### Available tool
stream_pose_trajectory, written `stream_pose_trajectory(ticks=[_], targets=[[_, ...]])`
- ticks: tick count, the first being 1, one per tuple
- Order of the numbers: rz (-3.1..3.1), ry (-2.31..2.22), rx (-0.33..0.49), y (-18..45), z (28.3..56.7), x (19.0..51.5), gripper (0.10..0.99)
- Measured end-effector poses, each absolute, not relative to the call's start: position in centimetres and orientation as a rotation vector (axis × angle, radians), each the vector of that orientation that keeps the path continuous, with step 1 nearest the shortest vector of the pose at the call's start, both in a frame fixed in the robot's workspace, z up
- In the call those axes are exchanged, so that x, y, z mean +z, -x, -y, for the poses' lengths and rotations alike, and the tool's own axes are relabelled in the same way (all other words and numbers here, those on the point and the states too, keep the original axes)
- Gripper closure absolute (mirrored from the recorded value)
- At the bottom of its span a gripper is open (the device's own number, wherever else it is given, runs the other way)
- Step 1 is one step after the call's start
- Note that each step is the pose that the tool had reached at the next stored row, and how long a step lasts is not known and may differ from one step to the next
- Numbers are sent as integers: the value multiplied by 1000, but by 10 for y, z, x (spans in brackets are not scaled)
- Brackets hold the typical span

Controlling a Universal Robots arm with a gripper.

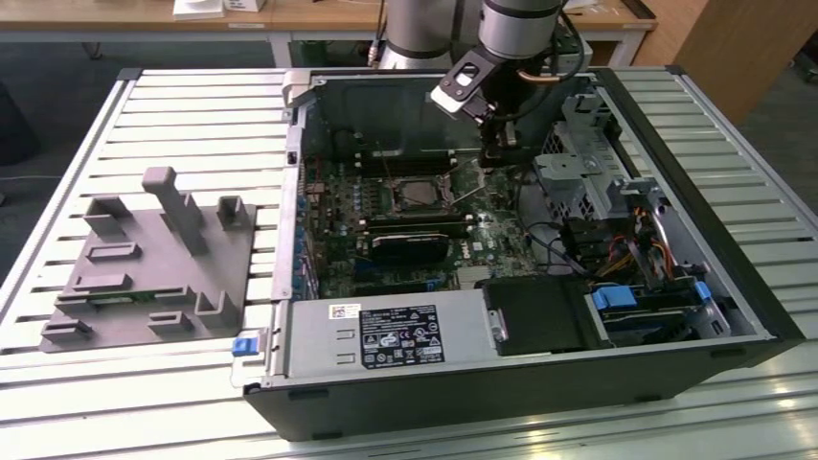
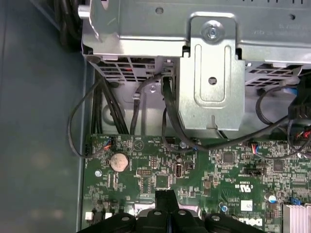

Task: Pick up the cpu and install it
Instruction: 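Close the cpu cover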

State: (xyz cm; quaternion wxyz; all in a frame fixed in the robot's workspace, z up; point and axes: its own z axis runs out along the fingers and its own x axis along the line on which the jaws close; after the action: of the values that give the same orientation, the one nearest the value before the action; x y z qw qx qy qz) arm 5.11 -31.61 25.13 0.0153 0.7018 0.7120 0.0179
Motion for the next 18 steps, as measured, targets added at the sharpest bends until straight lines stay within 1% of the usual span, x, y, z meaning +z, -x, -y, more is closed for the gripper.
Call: stream_pose_trajectory(ticks=[18], targets=[[-2220, -2189, 41, -65, 313, 245, 980]])
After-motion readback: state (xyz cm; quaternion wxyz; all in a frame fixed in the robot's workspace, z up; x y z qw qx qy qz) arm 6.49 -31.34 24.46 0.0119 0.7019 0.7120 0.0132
